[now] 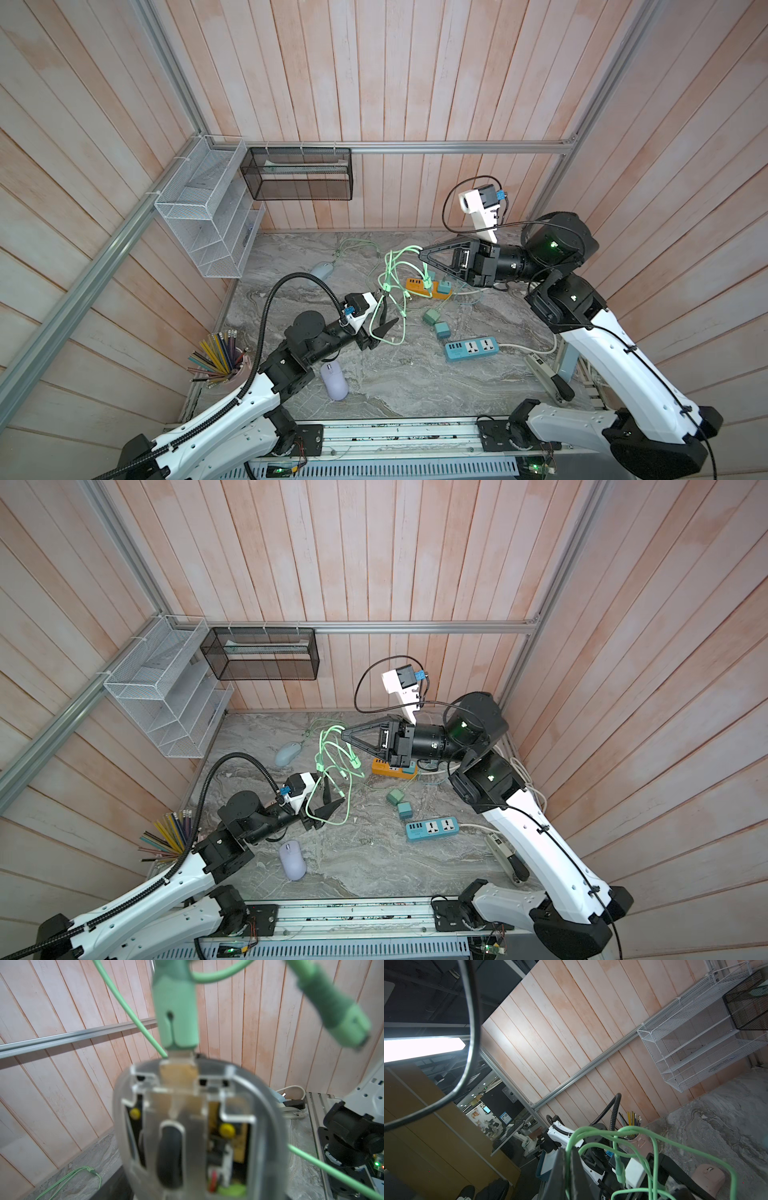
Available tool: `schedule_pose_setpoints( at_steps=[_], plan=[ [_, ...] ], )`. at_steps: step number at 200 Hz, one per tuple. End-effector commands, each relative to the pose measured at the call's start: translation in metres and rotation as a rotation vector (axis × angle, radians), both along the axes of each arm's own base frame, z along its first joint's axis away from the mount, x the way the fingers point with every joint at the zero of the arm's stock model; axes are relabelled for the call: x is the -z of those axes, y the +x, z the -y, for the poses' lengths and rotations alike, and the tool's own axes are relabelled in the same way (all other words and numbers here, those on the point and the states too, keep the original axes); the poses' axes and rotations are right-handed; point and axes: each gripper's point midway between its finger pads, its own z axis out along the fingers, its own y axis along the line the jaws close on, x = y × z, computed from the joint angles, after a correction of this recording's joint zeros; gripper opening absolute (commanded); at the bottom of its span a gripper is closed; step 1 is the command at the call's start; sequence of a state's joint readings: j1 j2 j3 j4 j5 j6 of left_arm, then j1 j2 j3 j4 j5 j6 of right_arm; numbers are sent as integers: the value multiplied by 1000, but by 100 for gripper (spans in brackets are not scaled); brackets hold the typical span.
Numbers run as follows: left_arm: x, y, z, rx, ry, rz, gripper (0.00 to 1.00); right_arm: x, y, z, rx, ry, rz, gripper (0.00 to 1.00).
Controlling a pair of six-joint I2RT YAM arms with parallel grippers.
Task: Unplug the wireless mouse
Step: Pick up the power cord at the center of the board.
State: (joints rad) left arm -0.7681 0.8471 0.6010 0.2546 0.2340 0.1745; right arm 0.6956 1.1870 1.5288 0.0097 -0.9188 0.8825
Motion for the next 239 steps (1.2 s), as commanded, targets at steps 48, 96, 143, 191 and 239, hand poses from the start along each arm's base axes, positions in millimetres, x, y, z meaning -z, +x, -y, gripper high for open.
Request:
schedule_pose_setpoints(
  at_steps=[48, 96, 143, 191, 239],
  plan=[
    [-26, 0, -3, -20, -41, 32, 59, 2, 8, -3, 66, -18, 40, 0],
    [-22, 0, -4, -26, -25, 18, 65, 6, 12, -2, 95, -33, 36, 0],
    [-25, -5, -1, 7, -34, 31, 54, 8, 10, -2, 90, -37, 36, 0],
    [-22, -7, -1, 16, -15, 27, 49, 27, 30, 2, 228, -140, 77, 0],
    [6, 6, -12, -83, 130, -63, 50, 116, 89, 21, 552, -448, 92, 0]
  ],
)
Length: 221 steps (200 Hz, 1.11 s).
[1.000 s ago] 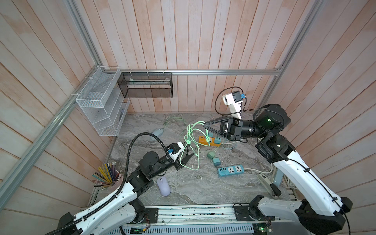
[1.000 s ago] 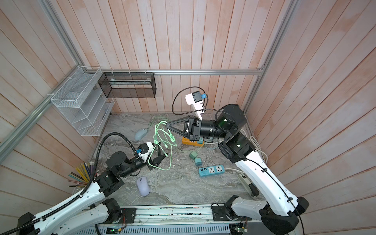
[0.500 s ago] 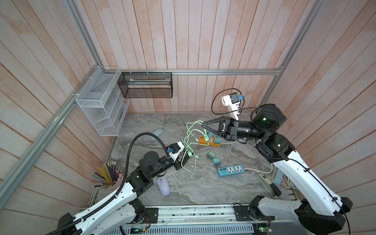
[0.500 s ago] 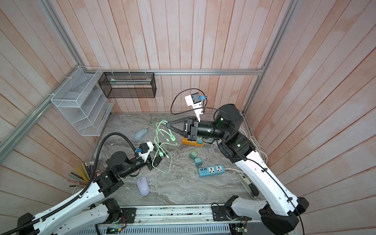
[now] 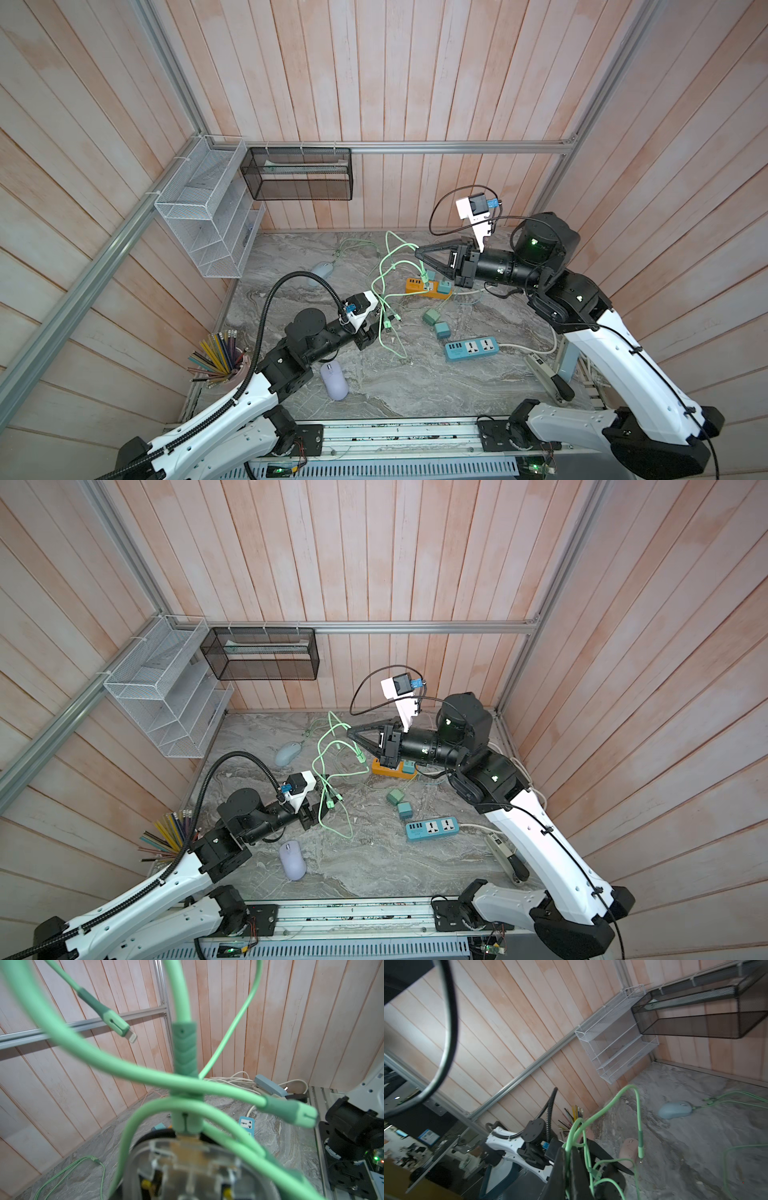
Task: Unplug the wireless mouse
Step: Pick up the power cord at the center of the board.
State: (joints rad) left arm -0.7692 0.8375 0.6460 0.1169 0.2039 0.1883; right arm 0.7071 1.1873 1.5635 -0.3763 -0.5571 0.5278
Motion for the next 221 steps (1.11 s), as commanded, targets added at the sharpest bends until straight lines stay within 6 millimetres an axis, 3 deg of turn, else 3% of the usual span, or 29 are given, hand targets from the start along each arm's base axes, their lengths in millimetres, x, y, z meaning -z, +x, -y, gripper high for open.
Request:
schedule_pose_setpoints(
  at_steps=[1, 22, 60, 92, 117, 143, 160, 183, 221],
  plan=[
    [-2, 5, -8, -57, 68, -15, 49, 60, 30, 15, 188, -207, 10, 0],
    [24, 14, -15, -115, 193, -98, 50, 113, 33, 13, 201, -269, -44, 0],
    [88, 16, -22, -122, 435, -223, 53, 204, 22, 14, 198, -298, -170, 0],
    [124, 8, -24, -77, 560, -313, 53, 256, 21, 35, 290, -372, -228, 0],
    [132, -1, -22, -42, 600, -339, 53, 266, 13, 40, 280, -356, -236, 4],
    [135, -6, -22, -30, 641, -332, 53, 256, -13, 19, 93, -215, -220, 34],
    [137, -10, -22, -18, 655, -333, 53, 247, -29, 9, -16, -125, -208, 41],
    [135, -16, -18, 8, 647, -327, 53, 232, -39, 2, -99, -20, -187, 42],
    [126, -25, -5, 44, 627, -307, 53, 231, -35, -9, -133, 8, -223, 34]
  ],
)
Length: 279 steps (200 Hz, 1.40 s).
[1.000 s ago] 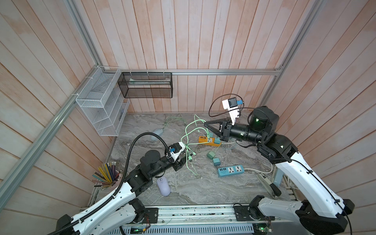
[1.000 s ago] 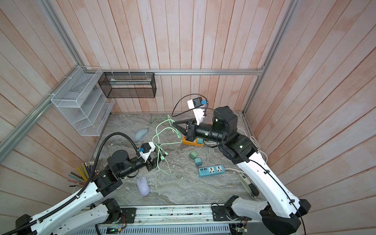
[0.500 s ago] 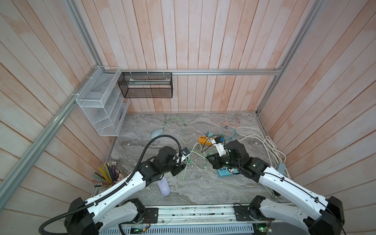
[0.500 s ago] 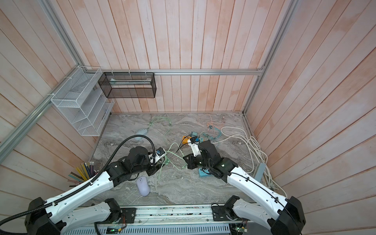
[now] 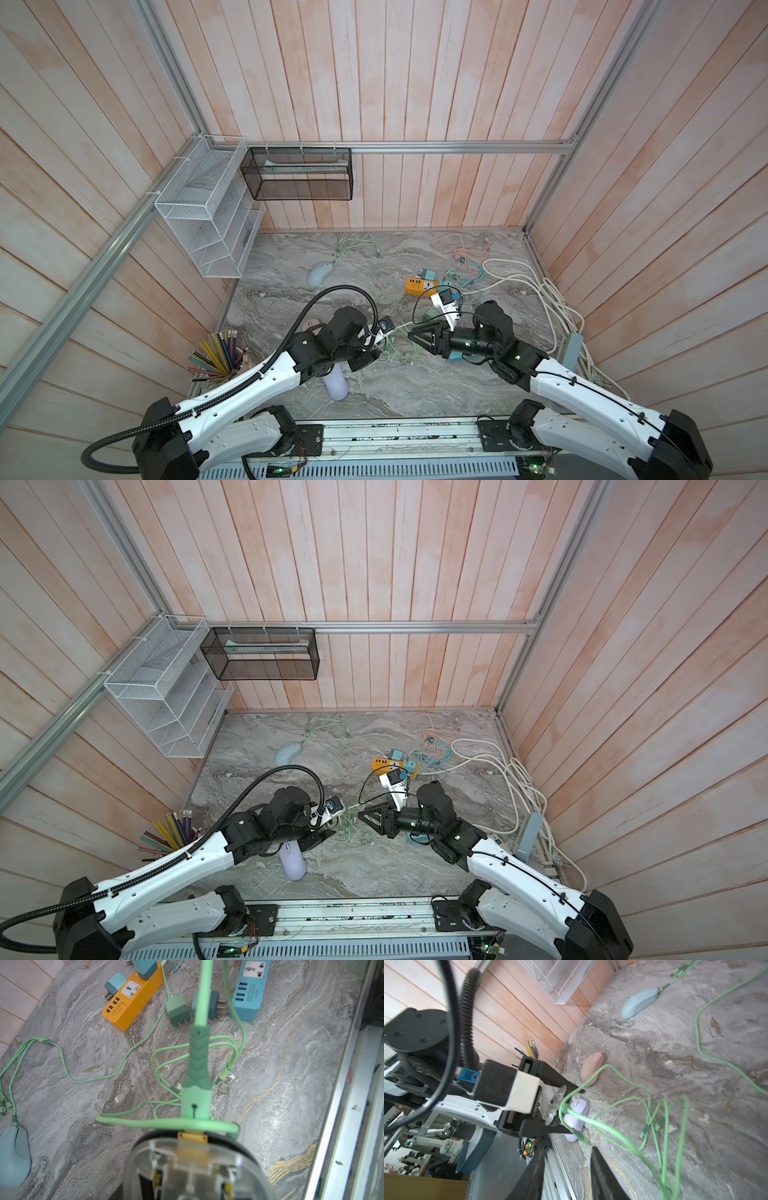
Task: Unplug the wireless mouse
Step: Pick up the power cord at the center of the board, then remove the power cord from the mouse.
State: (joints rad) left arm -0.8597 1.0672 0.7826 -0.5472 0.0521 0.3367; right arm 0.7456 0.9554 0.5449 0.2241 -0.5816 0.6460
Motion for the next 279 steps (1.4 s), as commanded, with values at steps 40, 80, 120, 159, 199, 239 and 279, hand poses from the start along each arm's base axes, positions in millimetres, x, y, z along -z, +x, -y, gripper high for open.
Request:
schedule_pose_setpoints(
  at_steps=[40, 80, 120, 159, 199, 239, 279],
  plan=[
    [-26, -6, 21, 54, -48, 39, 53, -19, -3, -23, -97, 111, -20, 28],
    [-27, -3, 22, 38, -48, 42, 53, -6, -2, -27, -94, 73, -54, 22],
    [-21, 4, 18, -4, -4, 43, 53, 0, -1, -27, -85, 53, -75, 29],
    [-24, 8, 17, -23, -2, 55, 53, 8, 1, -29, -74, 26, -106, 30],
    [-26, 10, 16, -34, -2, 59, 53, 14, 5, -30, -57, 15, -136, 30],
    [-22, 15, 10, -65, 26, 74, 54, 15, 4, -31, -54, 16, -158, 30],
    [-20, 13, 10, -59, 33, 70, 54, 17, 4, -31, -50, 30, -176, 31]
  ],
)
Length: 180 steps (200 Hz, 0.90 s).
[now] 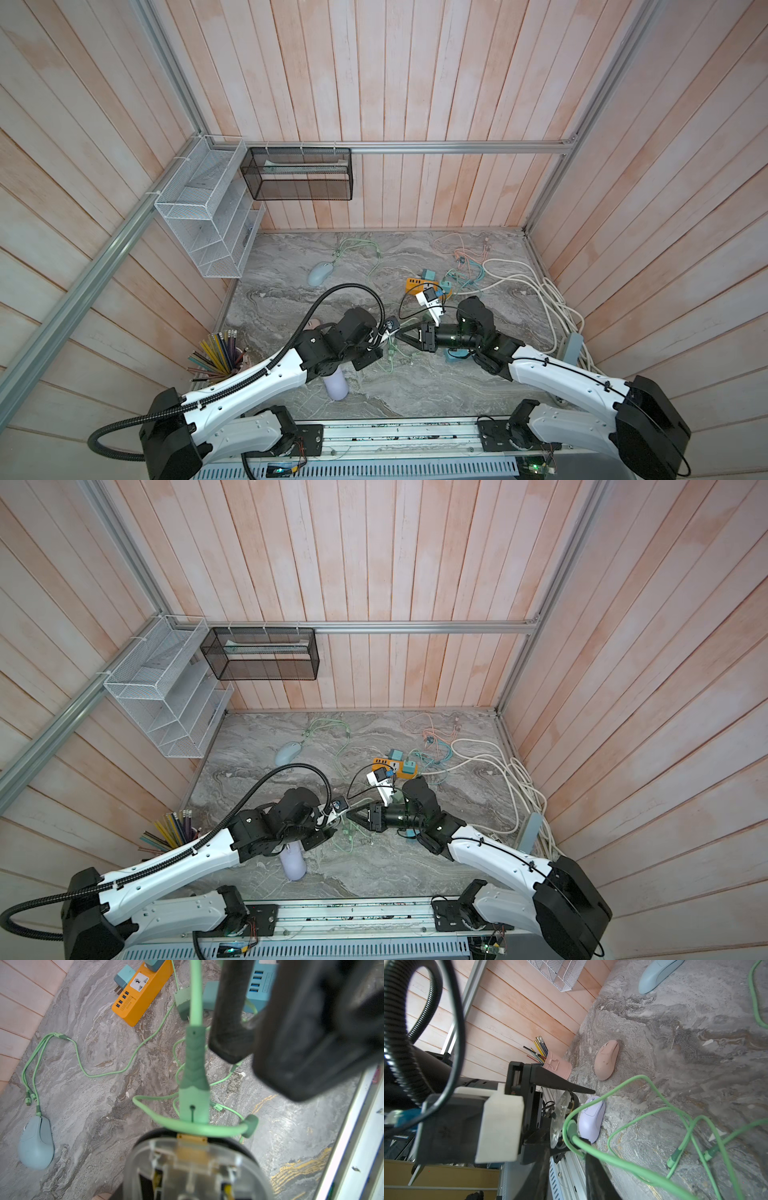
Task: Unplug the wireless mouse
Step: Remove the power cord from the mouse.
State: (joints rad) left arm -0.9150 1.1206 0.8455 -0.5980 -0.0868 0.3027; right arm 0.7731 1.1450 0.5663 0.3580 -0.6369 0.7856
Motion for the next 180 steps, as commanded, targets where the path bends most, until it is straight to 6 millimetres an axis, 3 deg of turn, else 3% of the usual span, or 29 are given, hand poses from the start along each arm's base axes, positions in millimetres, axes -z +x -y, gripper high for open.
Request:
schedule_pose_setpoints(
  at_steps=[1, 55, 91, 180],
  plan=[
    [-17, 5, 10, 5, -51, 33, 54, -5, 0, -3, 1, 18, -8, 31],
    [-18, 3, 16, 22, -69, 19, 54, -11, 6, -10, 0, 55, -10, 28],
    [-16, 2, 16, 24, -67, 15, 54, -15, 9, -13, 5, 74, 1, 12],
    [-7, 1, 14, 32, -42, 3, 54, -16, 22, -7, 79, 41, 15, 19]
  ],
)
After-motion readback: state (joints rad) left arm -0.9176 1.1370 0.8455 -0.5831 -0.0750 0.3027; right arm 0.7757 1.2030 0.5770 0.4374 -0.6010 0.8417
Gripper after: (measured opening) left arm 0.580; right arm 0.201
